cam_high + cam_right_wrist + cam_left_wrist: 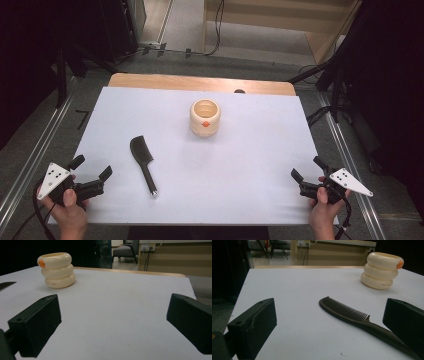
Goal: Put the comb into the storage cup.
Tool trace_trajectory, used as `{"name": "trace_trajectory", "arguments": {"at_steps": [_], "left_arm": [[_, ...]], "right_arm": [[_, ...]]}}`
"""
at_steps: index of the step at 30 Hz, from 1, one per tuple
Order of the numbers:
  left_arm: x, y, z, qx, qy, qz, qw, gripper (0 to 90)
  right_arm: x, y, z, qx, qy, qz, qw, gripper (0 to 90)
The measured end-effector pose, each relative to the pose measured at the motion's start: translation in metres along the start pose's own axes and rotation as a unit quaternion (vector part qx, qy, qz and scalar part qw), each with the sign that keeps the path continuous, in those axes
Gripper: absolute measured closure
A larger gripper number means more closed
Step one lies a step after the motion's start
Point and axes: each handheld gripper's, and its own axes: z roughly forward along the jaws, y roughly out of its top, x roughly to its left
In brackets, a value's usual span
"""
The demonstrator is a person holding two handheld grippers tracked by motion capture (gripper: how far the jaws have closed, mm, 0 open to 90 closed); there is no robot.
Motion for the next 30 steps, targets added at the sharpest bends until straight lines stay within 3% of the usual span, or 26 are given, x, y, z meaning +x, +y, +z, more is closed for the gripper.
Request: {"name": "trace_trajectory", "arguments": {"at_steps": [8,10,11,12,14,16,18,22,24,30], "left_arm": [[-0.006,0.008,-0.002,0.001,-0.007,-0.023,0.9997,0.0],[-0.012,0.011,-0.001,0.007,0.031,-0.024,0.9992,8.3],[-0.014,0.012,-0.001,0.006,0.04,-0.028,0.9988,19.3],[-0.016,0.013,0.0,0.005,0.038,-0.029,0.9989,22.9],[-0.019,0.016,0.002,0.01,0.02,-0.035,0.9991,24.4],[-0.024,0.018,0.004,0.016,0.017,-0.031,0.9992,40.7],[-0.029,0.02,0.005,0.025,-0.009,-0.024,0.9994,60.2],[-0.043,0.026,0.012,0.052,-0.05,-0.018,0.9972,85.9],[-0.05,0.029,0.015,0.061,-0.079,-0.018,0.9949,90.0],[-0.074,0.029,0.028,0.094,-0.125,0.008,0.9876,90.0]], "right_arm": [[0.004,0.0,0.002,0.008,0.0,-0.01,0.9999,0.0],[0.004,0.0,0.002,0.01,0.0,-0.011,0.9999,0.0],[0.004,0.0,0.002,0.01,0.0,-0.013,0.9999,0.0],[0.004,0.0,0.002,0.009,0.0,-0.014,0.9999,0.0],[0.004,0.0,0.003,0.011,0.0,-0.013,0.9999,0.0],[0.004,0.0,0.003,0.01,-0.001,-0.014,0.9999,0.0],[0.004,0.0,0.003,0.01,0.0,-0.015,0.9998,0.0],[0.005,0.0,0.004,0.012,0.001,-0.014,0.9998,0.0],[0.005,0.0,0.004,0.013,0.0,-0.019,0.9997,0.0],[0.005,0.0,0.005,0.014,-0.001,-0.022,0.9997,0.0]]}}
